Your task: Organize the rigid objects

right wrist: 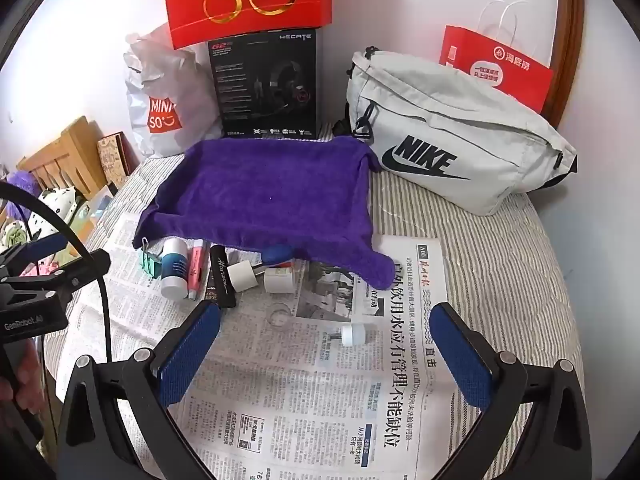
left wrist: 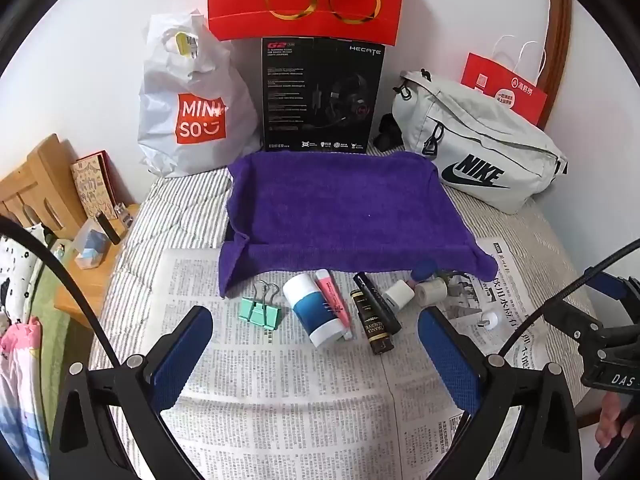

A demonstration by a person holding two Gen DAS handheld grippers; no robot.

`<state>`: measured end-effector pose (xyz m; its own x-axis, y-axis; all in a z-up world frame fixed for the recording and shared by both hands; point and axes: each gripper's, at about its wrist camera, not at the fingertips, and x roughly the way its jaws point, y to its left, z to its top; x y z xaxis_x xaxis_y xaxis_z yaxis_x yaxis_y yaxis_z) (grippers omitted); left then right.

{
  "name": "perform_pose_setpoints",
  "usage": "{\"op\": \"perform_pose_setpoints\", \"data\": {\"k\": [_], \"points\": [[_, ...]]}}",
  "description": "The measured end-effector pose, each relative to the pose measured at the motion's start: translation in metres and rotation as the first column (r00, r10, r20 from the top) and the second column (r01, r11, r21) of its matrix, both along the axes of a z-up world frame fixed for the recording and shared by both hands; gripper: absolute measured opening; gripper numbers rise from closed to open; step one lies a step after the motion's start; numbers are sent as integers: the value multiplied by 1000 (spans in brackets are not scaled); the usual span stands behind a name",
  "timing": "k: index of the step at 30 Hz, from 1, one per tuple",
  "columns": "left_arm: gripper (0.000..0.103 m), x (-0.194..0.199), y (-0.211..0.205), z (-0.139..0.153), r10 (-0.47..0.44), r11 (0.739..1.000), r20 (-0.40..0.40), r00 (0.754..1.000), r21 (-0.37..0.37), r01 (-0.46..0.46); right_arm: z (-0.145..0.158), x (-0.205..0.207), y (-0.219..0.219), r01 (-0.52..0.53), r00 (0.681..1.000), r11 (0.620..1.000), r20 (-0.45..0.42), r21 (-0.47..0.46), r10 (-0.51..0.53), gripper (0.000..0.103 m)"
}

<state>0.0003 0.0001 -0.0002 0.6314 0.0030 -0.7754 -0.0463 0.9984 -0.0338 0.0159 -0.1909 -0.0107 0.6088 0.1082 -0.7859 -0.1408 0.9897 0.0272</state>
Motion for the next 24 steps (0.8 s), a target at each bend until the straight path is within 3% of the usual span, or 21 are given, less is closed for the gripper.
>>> {"op": "perform_pose_setpoints", "data": {"k": [4, 10, 15, 24], "points": [[103, -2, 7, 4, 7, 1000, 29, 1000, -26, -6, 1, -2, 6, -4, 1000, 1000, 12, -3, 4, 103], [103, -3, 1, 10, 6, 1000, 19, 1000, 26, -6, 4, 2, -4, -4, 1000, 1000, -7, 14, 4, 103], [103, -6, 5, 8, 9, 1000, 12, 1000, -2, -9, 5, 1, -2, 1, 1000, 1000, -11, 4, -1, 103], [103, -6, 5, 6, 17, 1000, 10, 1000, 11, -18, 9, -2, -2, 4, 1000, 1000, 0, -4, -4, 103]]}}
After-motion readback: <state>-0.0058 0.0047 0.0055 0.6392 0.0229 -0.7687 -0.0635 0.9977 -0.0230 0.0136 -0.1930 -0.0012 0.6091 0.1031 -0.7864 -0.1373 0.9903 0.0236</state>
